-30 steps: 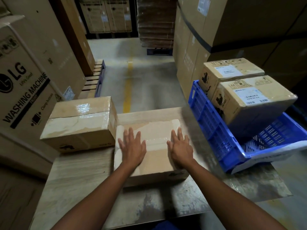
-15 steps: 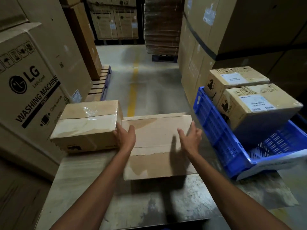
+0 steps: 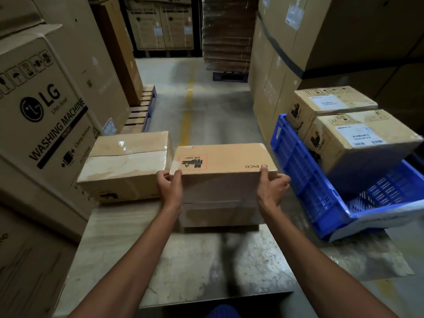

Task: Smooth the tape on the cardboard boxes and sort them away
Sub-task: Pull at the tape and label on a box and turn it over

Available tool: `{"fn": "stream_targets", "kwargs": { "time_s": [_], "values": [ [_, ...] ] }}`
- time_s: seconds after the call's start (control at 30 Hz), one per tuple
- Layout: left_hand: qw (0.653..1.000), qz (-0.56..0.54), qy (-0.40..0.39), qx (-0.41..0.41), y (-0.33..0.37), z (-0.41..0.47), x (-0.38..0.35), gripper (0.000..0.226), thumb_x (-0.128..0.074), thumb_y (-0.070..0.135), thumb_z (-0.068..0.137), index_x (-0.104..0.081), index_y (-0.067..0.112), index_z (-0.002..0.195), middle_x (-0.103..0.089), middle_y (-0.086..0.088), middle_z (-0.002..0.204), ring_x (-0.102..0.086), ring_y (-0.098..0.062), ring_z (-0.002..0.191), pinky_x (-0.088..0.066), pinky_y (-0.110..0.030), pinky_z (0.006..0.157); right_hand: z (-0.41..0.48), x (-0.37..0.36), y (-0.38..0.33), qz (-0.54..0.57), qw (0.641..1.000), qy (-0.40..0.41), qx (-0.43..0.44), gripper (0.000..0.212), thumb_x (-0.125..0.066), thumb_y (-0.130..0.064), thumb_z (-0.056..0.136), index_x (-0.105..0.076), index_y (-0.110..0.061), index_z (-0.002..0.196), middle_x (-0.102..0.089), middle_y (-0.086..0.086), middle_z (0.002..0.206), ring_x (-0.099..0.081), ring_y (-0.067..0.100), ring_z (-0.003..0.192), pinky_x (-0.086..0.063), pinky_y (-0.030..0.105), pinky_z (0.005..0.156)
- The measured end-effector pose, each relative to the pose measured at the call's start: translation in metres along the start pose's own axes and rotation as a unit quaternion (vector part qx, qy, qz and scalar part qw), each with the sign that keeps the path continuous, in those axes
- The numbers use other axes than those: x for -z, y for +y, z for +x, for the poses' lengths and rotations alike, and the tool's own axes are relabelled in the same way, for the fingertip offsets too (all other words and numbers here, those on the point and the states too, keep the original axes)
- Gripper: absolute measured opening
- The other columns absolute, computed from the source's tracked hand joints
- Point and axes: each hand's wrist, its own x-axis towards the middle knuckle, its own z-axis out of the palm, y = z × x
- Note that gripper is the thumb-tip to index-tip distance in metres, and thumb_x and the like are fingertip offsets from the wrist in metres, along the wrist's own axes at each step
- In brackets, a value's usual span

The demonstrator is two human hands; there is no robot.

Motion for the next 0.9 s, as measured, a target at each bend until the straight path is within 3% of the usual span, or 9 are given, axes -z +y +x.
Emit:
{"fn": "stream_targets", "kwargs": {
  "time_s": [0.1, 0.3, 0.4, 0.47, 0.5, 0.57, 0.7, 0.83, 0.9],
  "values": [
    [1.0, 0.014, -0.012, -0.01, -0.014, -0.013, 0.013, 0.021, -0.063, 0.009, 0.093, -0.047, 0.008, 0.106, -0.055, -0.008, 0.102, -0.054, -0.016, 0.086, -0.043, -0.008, 0.059, -0.009, 0.004, 0.025, 0.013, 1.0, -0.005, -0.002, 0.05, -0.063, -0.043, 0.094, -0.044, -0.004, 0.12, -0.05, 0.019, 0.125, -0.057, 0.033, 0.106, -0.043, 0.034, 0.08],
    [0.993, 0.103, -0.036, -0.055, -0.041, -0.032, 0.03, 0.047, -0.065, 0.021, 0.091, -0.04, 0.012, 0.13, -0.055, -0.007, 0.117, -0.059, -0.029, 0.105, -0.051, -0.034, 0.076, -0.016, 0.009, 0.05, 0.009, 1.0, 0.002, 0.005, 0.05, -0.061, -0.037, 0.095, -0.044, -0.007, 0.131, -0.049, 0.018, 0.129, -0.058, 0.035, 0.107, -0.051, 0.042, 0.087],
    [0.967, 0.184, -0.034, -0.171, -0.042, -0.032, 0.035, 0.051, -0.064, 0.022, 0.089, -0.039, 0.014, 0.133, -0.05, -0.011, 0.12, -0.055, -0.03, 0.108, -0.054, -0.04, 0.079, -0.022, 0.01, 0.049, 0.03, 0.998, 0.012, 0.058, 0.051, -0.061, -0.035, 0.091, -0.045, -0.012, 0.134, -0.051, 0.012, 0.133, -0.057, 0.031, 0.114, -0.049, 0.055, 0.098],
    [0.923, 0.252, -0.043, -0.289, -0.042, -0.027, 0.039, 0.045, -0.06, 0.022, 0.087, -0.046, 0.011, 0.129, -0.044, -0.012, 0.126, -0.05, -0.029, 0.114, -0.055, -0.048, 0.086, -0.025, 0.008, 0.046, -0.033, 0.99, 0.023, 0.135, 0.054, -0.064, -0.023, 0.09, -0.044, -0.011, 0.139, -0.047, 0.011, 0.143, -0.049, 0.029, 0.131, -0.025, 0.062, 0.119],
    [0.893, 0.28, -0.053, -0.347, -0.042, -0.025, 0.04, 0.042, -0.058, 0.021, 0.087, -0.05, 0.01, 0.126, -0.044, -0.013, 0.127, -0.048, -0.03, 0.116, -0.055, -0.049, 0.088, -0.028, 0.006, 0.044, -0.079, 0.978, 0.023, 0.19, 0.055, -0.064, -0.019, 0.089, -0.045, -0.011, 0.14, -0.045, 0.011, 0.148, -0.042, 0.028, 0.14, -0.007, 0.06, 0.122],
    [0.838, 0.315, -0.082, -0.439, -0.039, -0.027, 0.041, 0.032, -0.059, 0.017, 0.087, -0.056, 0.009, 0.118, -0.05, -0.016, 0.125, -0.049, -0.033, 0.117, -0.052, -0.048, 0.091, -0.037, 0.001, 0.035, -0.13, 0.942, 0.011, 0.31, 0.052, -0.059, -0.018, 0.087, -0.049, -0.011, 0.137, -0.045, 0.01, 0.15, -0.033, 0.026, 0.148, 0.002, 0.053, 0.12],
    [0.771, 0.368, -0.146, -0.498, -0.04, -0.031, 0.041, 0.031, -0.058, 0.014, 0.088, -0.064, 0.004, 0.117, -0.061, -0.014, 0.12, -0.058, -0.031, 0.115, -0.048, -0.049, 0.095, -0.059, -0.018, 0.026, -0.104, 0.858, -0.145, 0.482, 0.043, -0.053, -0.026, 0.09, -0.061, -0.006, 0.128, -0.054, 0.015, 0.142, -0.049, 0.033, 0.136, -0.041, 0.048, 0.113],
    [0.748, 0.421, -0.164, -0.487, -0.043, -0.029, 0.043, 0.042, -0.052, 0.025, 0.093, -0.063, 0.006, 0.129, -0.062, -0.012, 0.131, -0.057, -0.028, 0.123, -0.046, -0.046, 0.101, -0.071, -0.028, 0.037, -0.309, 0.739, -0.235, 0.551, 0.06, -0.045, -0.038, 0.087, -0.055, -0.012, 0.14, -0.05, 0.015, 0.15, -0.047, 0.033, 0.138, -0.037, 0.05, 0.113],
    [0.744, 0.436, -0.164, -0.479, -0.041, -0.032, 0.041, 0.041, -0.052, 0.026, 0.093, -0.066, 0.007, 0.127, -0.063, -0.011, 0.131, -0.057, -0.027, 0.123, -0.045, -0.043, 0.1, -0.067, -0.029, 0.042, -0.355, 0.711, -0.238, 0.558, 0.062, -0.046, -0.043, 0.086, -0.055, -0.014, 0.141, -0.05, 0.013, 0.15, -0.045, 0.031, 0.14, -0.036, 0.049, 0.113]
  ]
}}
